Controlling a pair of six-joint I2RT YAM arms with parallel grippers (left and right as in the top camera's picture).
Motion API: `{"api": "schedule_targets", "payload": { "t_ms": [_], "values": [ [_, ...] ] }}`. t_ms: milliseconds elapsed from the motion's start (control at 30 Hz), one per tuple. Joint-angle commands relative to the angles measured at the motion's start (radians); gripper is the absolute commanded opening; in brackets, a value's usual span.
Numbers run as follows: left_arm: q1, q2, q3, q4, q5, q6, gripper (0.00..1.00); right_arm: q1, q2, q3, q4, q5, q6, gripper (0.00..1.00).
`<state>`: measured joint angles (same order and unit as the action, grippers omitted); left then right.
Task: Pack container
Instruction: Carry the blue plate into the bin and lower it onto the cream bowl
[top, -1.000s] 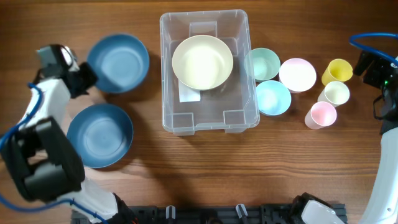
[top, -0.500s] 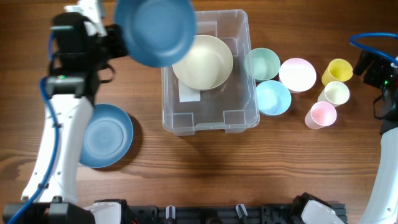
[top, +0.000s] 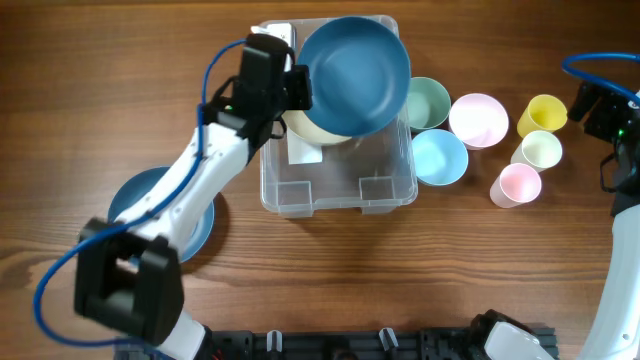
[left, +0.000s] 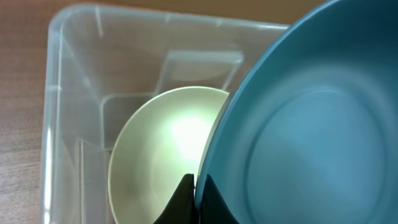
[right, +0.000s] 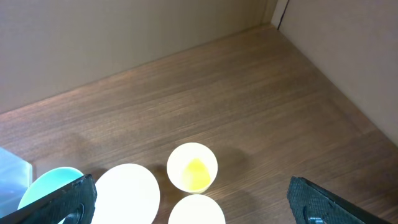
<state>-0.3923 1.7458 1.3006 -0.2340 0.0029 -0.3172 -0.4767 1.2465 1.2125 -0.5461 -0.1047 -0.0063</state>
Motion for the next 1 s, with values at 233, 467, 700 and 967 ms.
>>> {"api": "schedule_targets", "payload": {
  "t_ms": [233, 467, 700, 967],
  "values": [
    [0.023, 0.082, 0.005, 0.060, -0.055, -0.058, 0.06, 0.002, 0.008, 0.018, 0.003, -0.009, -0.013, 1.00],
    [0.024, 0.081, 0.007, 0.066, -0.072, -0.058, 0.67, 0.002, 0.008, 0.018, 0.003, -0.009, -0.013, 1.00],
    [0.034, 0.037, 0.053, 0.035, -0.072, -0.058, 0.63, 0.002, 0.008, 0.018, 0.003, -0.009, -0.013, 1.00],
    [0.124, -0.176, 0.089, -0.248, -0.094, -0.161, 0.82, 0.002, 0.008, 0.018, 0.003, -0.009, -0.013, 1.00]
  ]
}}
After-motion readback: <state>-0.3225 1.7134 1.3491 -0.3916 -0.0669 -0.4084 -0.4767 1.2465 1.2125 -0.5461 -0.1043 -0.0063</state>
